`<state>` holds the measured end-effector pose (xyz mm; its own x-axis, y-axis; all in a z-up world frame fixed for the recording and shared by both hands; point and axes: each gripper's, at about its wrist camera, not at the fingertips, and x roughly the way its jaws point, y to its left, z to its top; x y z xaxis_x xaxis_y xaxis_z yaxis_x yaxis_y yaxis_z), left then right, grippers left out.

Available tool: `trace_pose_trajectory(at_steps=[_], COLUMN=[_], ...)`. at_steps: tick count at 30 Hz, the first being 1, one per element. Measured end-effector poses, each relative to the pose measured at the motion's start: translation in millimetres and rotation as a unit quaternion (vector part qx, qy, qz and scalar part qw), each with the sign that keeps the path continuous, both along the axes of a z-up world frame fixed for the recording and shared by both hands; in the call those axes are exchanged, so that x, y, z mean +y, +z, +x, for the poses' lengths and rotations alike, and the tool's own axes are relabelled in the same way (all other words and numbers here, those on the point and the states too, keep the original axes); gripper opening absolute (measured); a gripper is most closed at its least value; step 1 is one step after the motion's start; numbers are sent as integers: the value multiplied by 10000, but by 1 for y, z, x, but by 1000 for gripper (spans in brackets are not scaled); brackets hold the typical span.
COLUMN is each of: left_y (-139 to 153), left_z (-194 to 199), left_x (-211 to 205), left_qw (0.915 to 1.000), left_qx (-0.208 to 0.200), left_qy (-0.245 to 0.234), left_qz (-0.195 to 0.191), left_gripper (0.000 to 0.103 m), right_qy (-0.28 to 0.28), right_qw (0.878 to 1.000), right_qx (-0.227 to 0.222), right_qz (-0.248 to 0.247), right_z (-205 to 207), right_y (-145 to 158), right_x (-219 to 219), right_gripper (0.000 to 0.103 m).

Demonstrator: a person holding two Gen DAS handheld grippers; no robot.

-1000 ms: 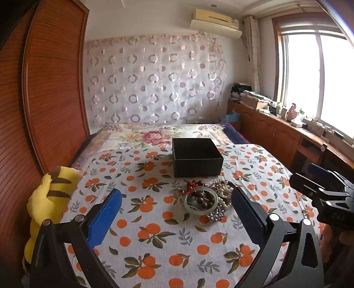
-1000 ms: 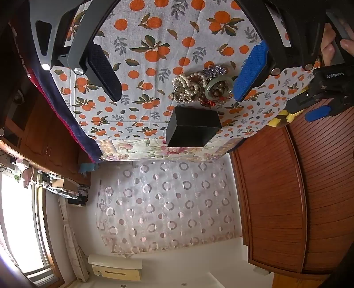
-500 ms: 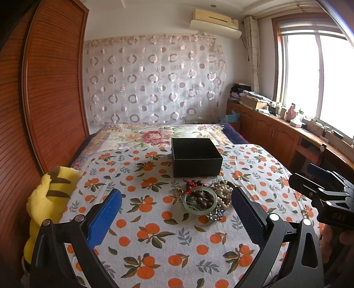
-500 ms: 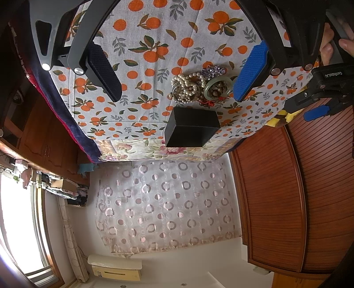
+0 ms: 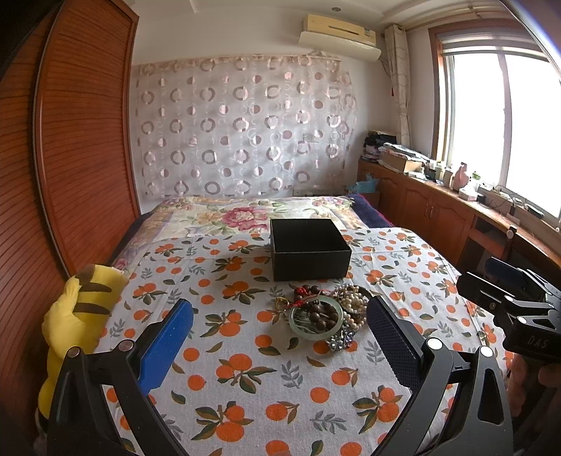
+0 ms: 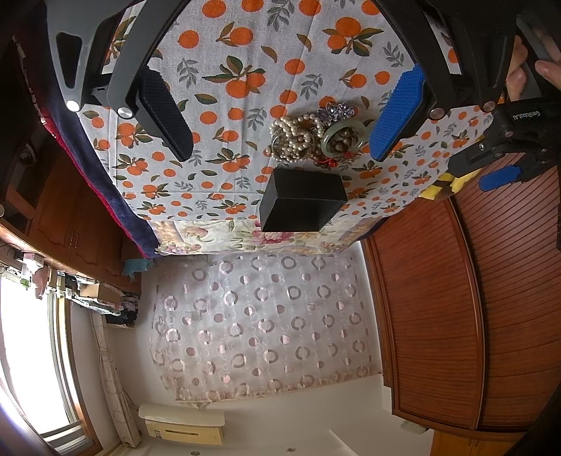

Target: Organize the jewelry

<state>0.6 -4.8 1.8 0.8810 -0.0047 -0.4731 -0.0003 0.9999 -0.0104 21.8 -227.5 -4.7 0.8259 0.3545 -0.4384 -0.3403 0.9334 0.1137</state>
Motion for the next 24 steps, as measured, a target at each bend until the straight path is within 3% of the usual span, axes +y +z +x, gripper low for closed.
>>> trace_pose_trajectory(at_steps=[24], left_y=[-1], left_z=[1], left_x=[0], left_qw=[10000], left_qx=[0], left_qy=[1], left_qz=[-3], left_gripper=[96], right_qy=[19], right_qw=[10000], right_qx=[-6], right_qz=[18], right_z=[-2], right_y=[0], right_x=[2], right_gripper=[101])
